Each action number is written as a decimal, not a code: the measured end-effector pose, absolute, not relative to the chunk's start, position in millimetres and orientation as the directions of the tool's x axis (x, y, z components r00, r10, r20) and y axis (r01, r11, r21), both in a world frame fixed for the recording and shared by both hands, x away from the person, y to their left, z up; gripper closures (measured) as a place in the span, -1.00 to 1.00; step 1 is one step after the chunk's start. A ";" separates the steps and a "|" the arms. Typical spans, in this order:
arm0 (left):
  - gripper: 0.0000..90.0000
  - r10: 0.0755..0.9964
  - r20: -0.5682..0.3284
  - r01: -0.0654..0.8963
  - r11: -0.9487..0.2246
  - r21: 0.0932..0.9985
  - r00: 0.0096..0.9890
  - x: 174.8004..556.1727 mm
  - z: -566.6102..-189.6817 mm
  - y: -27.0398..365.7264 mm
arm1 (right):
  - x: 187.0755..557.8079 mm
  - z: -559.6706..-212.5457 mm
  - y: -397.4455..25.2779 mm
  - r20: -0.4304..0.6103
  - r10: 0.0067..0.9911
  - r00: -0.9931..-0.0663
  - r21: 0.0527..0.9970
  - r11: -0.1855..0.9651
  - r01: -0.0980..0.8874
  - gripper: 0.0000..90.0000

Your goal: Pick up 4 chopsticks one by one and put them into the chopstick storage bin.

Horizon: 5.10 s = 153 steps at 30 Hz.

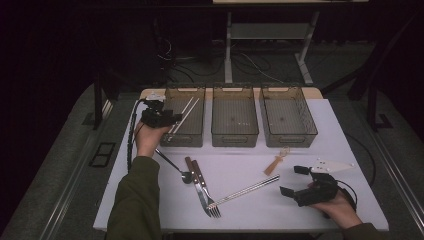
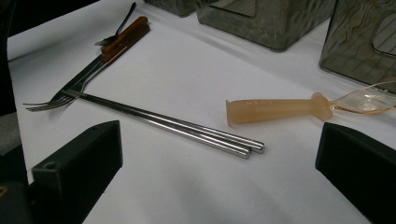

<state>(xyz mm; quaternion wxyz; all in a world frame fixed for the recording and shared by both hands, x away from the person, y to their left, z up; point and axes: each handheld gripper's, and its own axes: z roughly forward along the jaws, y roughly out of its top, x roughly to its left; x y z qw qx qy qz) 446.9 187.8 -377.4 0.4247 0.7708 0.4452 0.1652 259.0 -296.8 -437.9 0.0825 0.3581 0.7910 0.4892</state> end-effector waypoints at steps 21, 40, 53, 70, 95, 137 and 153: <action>-0.23 0.698 -0.122 0.414 -0.266 0.871 0.705 373.8 -365.7 160.2 | 258.8 -437.7 -296.6 0.215 0.646 -0.733 0.829 0.276 0.487 -0.99; -0.49 0.603 -0.099 0.391 -0.376 0.840 0.792 301.7 -408.2 146.8 | 255.4 -436.0 -294.6 0.200 0.635 -0.746 0.830 0.294 0.473 -0.99; -0.80 0.572 -0.122 0.407 -0.403 0.820 0.811 271.0 -430.9 151.3 | 256.1 -435.8 -296.4 0.202 0.644 -0.738 0.833 0.284 0.475 -0.99; -1.00 0.540 -0.122 0.406 -0.446 0.798 0.832 263.5 -437.1 151.0 | 265.8 -426.9 -297.8 0.213 0.620 -0.755 0.802 0.330 0.498 -0.40; -1.00 0.533 -0.136 0.410 -0.438 0.800 0.835 264.4 -436.5 150.1 | 317.5 -442.2 -280.4 0.190 0.605 -0.773 0.687 0.480 0.545 0.99; -1.00 0.524 -0.140 0.410 -0.444 0.797 0.840 264.0 -436.4 149.8 | 308.9 -445.5 -276.1 0.154 0.583 -0.798 0.625 0.568 0.536 0.99; -1.00 0.519 -0.140 0.409 -0.451 0.794 0.843 264.1 -436.8 149.9 | 296.9 -443.2 -278.9 0.154 0.558 -0.815 0.602 0.601 0.525 0.99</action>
